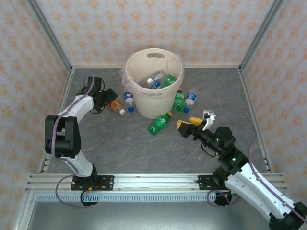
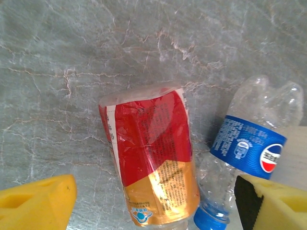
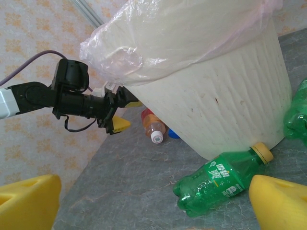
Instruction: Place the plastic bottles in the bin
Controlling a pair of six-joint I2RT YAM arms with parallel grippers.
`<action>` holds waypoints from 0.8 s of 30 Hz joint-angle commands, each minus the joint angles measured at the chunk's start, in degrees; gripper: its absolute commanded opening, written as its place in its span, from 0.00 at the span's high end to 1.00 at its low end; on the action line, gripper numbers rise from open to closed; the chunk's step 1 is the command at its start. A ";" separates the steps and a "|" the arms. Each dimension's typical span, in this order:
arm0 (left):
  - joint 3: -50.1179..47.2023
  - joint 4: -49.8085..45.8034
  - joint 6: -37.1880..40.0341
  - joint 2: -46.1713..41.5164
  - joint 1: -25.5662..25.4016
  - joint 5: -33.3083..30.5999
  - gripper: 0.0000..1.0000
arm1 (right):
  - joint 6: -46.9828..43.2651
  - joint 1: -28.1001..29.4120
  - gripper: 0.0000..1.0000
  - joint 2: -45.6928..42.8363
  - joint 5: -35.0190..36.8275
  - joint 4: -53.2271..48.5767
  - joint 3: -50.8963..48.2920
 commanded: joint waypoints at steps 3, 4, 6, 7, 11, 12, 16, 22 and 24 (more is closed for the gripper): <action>2.60 0.52 0.77 3.65 0.35 2.16 0.16 | -0.96 0.26 0.00 -0.50 -0.53 0.68 0.68; 2.58 0.85 0.77 4.32 0.38 2.51 0.16 | -1.07 0.25 0.00 -0.50 -0.47 0.51 0.69; 2.69 1.24 1.09 5.73 0.36 2.79 0.16 | -1.16 0.24 0.00 -0.50 -0.30 0.39 0.68; 2.79 1.19 1.26 6.55 0.40 2.78 0.16 | -1.17 0.24 0.00 -0.47 -0.27 0.40 0.59; 4.33 0.29 1.69 9.90 0.31 2.62 0.16 | -1.05 0.24 0.00 -0.50 -0.20 0.40 0.41; 4.50 0.26 1.73 10.36 0.36 2.57 0.16 | -1.06 0.24 0.00 -0.50 -0.20 0.32 0.39; 4.95 0.90 1.43 11.78 0.34 2.35 0.16 | -0.94 0.24 0.00 -0.44 0.14 0.07 0.15; 6.88 -0.06 2.42 14.14 0.31 3.30 0.38 | -0.55 0.24 0.00 -0.42 0.49 -1.49 1.81; 6.65 0.11 2.41 13.52 0.35 2.98 0.39 | -0.56 0.24 0.00 -0.42 0.85 -2.99 3.10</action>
